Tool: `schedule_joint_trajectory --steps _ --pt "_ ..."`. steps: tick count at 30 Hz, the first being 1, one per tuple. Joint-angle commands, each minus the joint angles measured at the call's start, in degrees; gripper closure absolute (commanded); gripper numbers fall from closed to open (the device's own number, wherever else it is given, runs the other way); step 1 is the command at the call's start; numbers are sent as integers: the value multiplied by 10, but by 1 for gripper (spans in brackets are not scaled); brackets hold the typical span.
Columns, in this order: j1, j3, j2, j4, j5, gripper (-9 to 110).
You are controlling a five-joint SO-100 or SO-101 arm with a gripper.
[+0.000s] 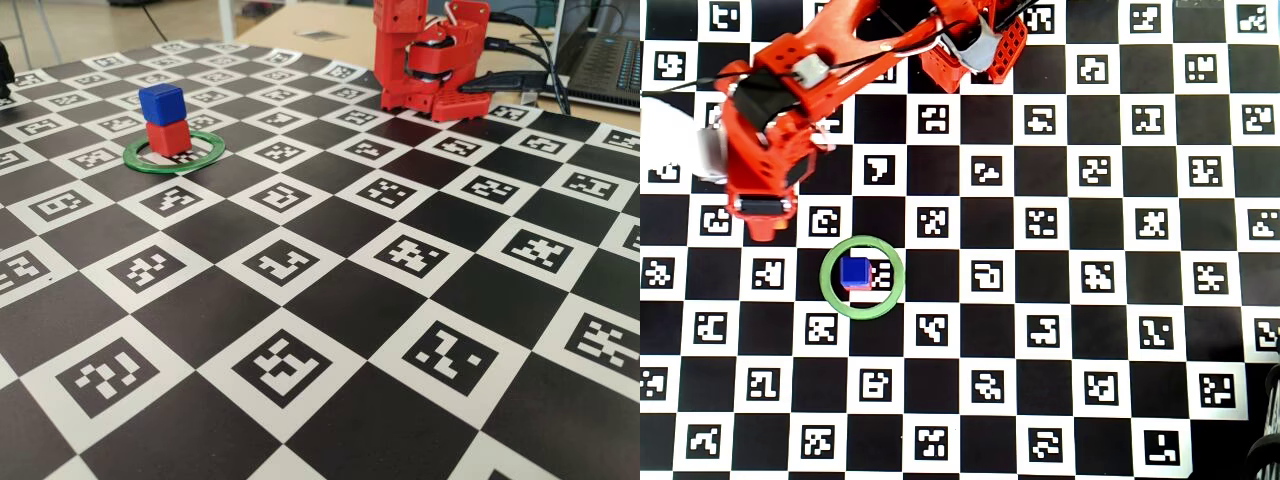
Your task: Grab the red cube then put it in the green circle then put the blue cube on top and finally the orange cube on top
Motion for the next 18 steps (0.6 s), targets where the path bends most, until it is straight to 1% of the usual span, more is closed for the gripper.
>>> schedule_joint_trajectory --steps 1,8,18 --pt "-61 -13 81 40 49 91" --pt "-138 35 86 41 96 92" --pt "-139 104 75 -21 76 92"
